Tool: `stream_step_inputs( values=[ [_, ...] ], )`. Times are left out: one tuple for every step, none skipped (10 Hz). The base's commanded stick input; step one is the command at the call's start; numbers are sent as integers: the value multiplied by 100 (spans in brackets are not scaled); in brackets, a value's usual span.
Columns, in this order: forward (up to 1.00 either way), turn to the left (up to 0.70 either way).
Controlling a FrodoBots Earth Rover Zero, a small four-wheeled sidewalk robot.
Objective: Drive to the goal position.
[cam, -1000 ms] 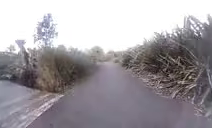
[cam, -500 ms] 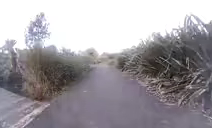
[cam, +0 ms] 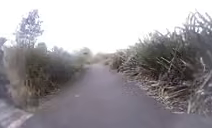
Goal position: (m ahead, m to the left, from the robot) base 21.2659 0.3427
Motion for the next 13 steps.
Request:
stream_step_inputs(
  values=[
    [70,0],
    [70,0],
    [70,0],
    [70,0],
    [70,0],
    [70,0],
    [70,0],
    [70,0],
    [70,-1],
    [70,-14],
    [70,-26],
    [70,-35],
    [70,-35]
  ],
)
